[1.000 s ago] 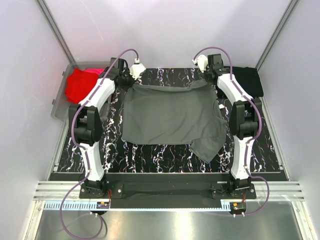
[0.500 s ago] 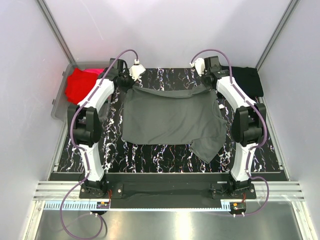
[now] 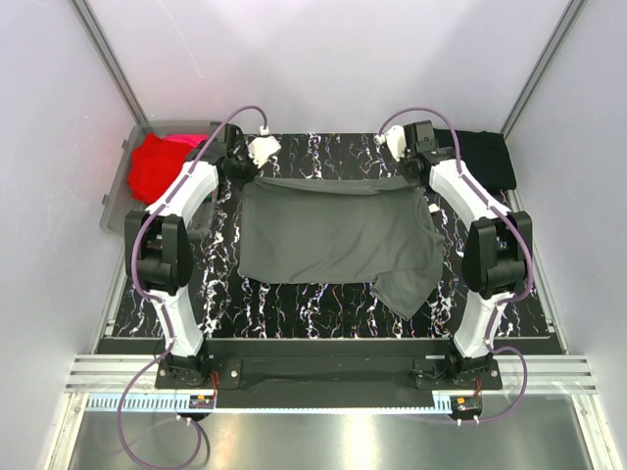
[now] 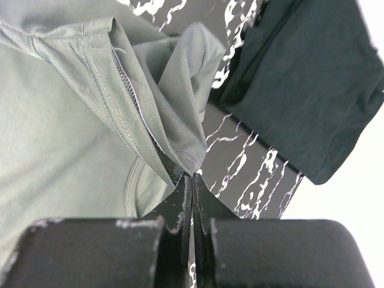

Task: Fold and stack the t-shirts
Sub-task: Fold the tshirt

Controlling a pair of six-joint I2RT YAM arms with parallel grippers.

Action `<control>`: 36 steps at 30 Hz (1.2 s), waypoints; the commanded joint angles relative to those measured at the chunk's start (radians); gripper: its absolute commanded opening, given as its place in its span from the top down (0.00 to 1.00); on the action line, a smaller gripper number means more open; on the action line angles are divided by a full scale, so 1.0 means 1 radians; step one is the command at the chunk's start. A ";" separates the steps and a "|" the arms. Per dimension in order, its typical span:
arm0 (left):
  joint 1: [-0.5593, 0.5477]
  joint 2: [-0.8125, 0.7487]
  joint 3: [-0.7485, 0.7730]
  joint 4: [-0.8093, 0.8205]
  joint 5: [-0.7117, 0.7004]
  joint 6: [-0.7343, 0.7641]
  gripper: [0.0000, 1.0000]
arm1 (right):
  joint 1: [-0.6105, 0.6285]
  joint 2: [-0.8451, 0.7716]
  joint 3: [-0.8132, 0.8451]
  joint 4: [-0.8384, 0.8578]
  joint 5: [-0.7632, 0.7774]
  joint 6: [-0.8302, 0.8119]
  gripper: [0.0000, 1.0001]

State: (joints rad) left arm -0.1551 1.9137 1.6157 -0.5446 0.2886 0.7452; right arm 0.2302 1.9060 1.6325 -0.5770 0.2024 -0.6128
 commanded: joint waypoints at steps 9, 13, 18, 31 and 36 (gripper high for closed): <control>0.006 -0.033 -0.051 -0.014 0.029 0.046 1.00 | 0.000 -0.134 -0.126 -0.001 0.003 0.015 1.00; 0.006 -0.027 -0.082 -0.023 0.020 0.072 1.00 | 0.000 -0.154 -0.163 -0.001 -0.003 0.019 1.00; 0.006 -0.028 -0.120 -0.032 0.012 0.114 1.00 | 0.001 -0.174 -0.191 -0.004 -0.012 0.027 1.00; 0.009 -0.015 -0.177 -0.048 -0.008 0.155 1.00 | 0.001 -0.197 -0.278 -0.015 -0.041 0.035 1.00; 0.009 -0.004 -0.195 -0.052 -0.022 0.177 1.00 | 0.000 -0.190 -0.319 -0.017 -0.058 0.028 1.00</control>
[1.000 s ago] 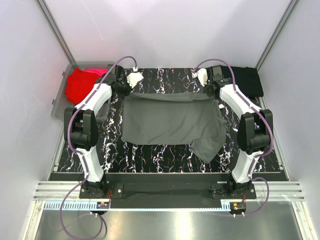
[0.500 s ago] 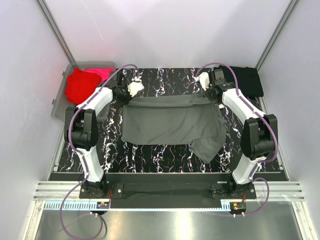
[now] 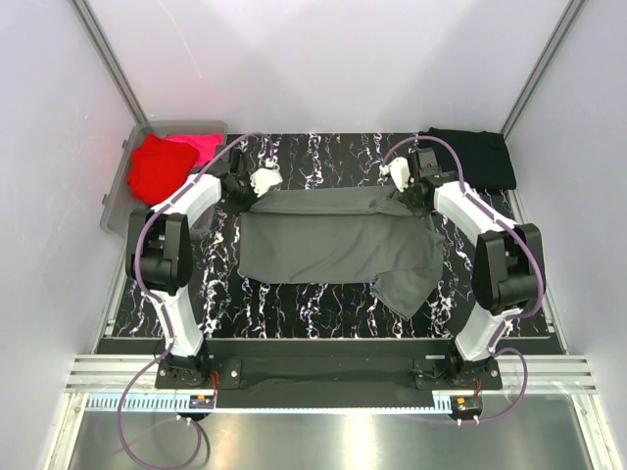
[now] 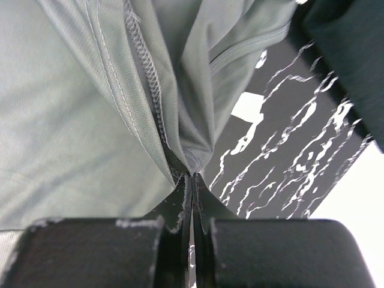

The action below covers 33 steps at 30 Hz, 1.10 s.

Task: Fold and stack the t-shirts
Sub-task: Fold the tshirt

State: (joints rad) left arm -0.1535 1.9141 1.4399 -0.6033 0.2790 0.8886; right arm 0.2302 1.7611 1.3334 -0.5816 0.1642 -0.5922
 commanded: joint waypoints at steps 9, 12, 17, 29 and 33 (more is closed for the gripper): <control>0.023 -0.024 -0.096 -0.003 -0.032 0.033 0.78 | 0.000 -0.044 -0.069 -0.110 -0.063 0.064 0.61; 0.028 -0.099 -0.098 -0.003 0.003 0.009 0.64 | 0.001 -0.129 -0.053 -0.098 -0.089 0.049 0.37; 0.020 -0.107 0.036 -0.003 0.088 -0.126 0.54 | -0.003 -0.085 0.065 -0.061 -0.138 0.017 0.30; 0.017 0.209 0.416 -0.099 0.101 -0.382 0.79 | -0.015 0.302 0.392 -0.078 -0.219 0.045 0.56; 0.017 0.247 0.432 -0.105 0.109 -0.390 0.88 | -0.019 0.347 0.454 -0.107 -0.195 0.051 0.60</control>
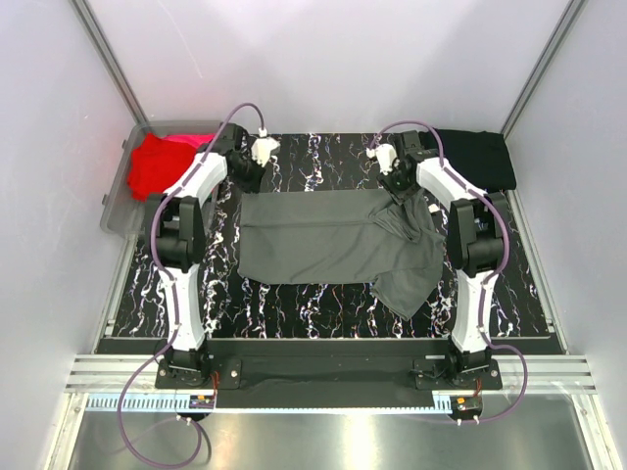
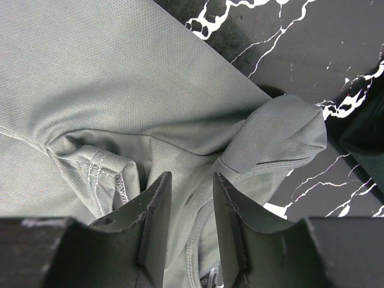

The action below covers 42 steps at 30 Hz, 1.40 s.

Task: Fold and stack the t-shirts
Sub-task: Fold the tshirt

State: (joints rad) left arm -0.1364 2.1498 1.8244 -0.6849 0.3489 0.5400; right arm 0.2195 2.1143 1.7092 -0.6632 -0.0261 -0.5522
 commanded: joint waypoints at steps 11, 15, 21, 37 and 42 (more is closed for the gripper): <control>-0.015 0.079 0.081 -0.021 0.047 -0.052 1.00 | -0.012 0.084 0.164 -0.030 0.045 0.041 0.62; -0.022 0.099 0.090 -0.021 0.044 -0.048 1.00 | -0.012 0.110 0.199 -0.064 0.051 0.060 0.62; -0.022 0.105 0.085 -0.018 0.045 -0.051 1.00 | -0.011 0.113 0.188 -0.070 0.101 0.066 0.72; -0.023 0.127 0.044 -0.016 -0.024 -0.031 1.00 | -0.038 0.096 0.167 -0.052 0.216 0.097 1.00; -0.023 0.151 0.046 -0.022 -0.050 -0.034 1.00 | -0.069 0.069 0.121 -0.042 0.229 0.094 1.00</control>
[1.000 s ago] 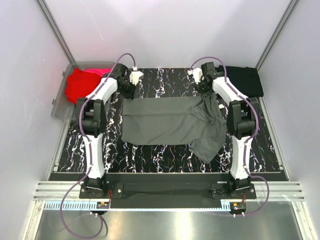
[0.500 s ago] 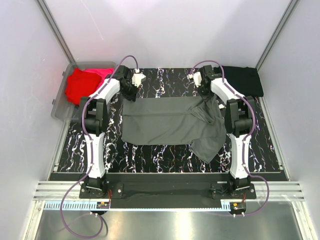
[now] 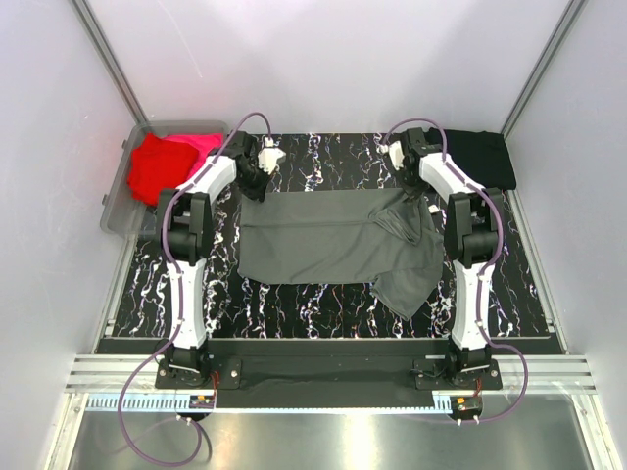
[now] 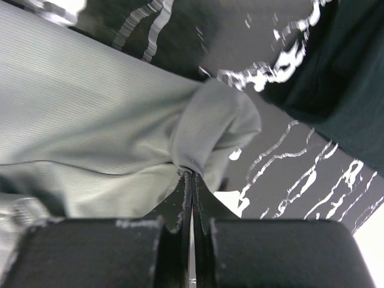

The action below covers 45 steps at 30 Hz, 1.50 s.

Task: Fold and stack the t-shirts
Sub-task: Fold the tshirt

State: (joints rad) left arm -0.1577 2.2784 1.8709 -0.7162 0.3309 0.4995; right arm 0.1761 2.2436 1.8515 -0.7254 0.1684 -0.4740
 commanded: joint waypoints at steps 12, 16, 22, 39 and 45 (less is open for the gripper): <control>-0.002 0.030 -0.021 0.009 -0.066 0.028 1.00 | -0.061 -0.082 -0.034 0.032 0.023 0.023 1.00; -0.002 0.032 -0.019 0.011 -0.072 0.028 1.00 | -0.066 -0.094 -0.009 0.030 0.020 0.031 1.00; -0.003 0.026 -0.024 0.009 -0.072 0.028 1.00 | -0.092 -0.137 0.017 0.027 -0.006 0.080 1.00; -0.013 -0.022 -0.041 0.011 -0.066 0.022 1.00 | -0.106 -0.173 0.041 0.015 -0.061 0.087 0.62; -0.037 -0.020 -0.053 0.009 -0.066 0.022 1.00 | -0.046 -0.093 0.086 0.014 -0.078 -0.003 0.67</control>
State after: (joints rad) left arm -0.1757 2.2848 1.8431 -0.6880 0.2768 0.5159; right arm 0.0822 2.1384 1.8805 -0.7273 0.1143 -0.4187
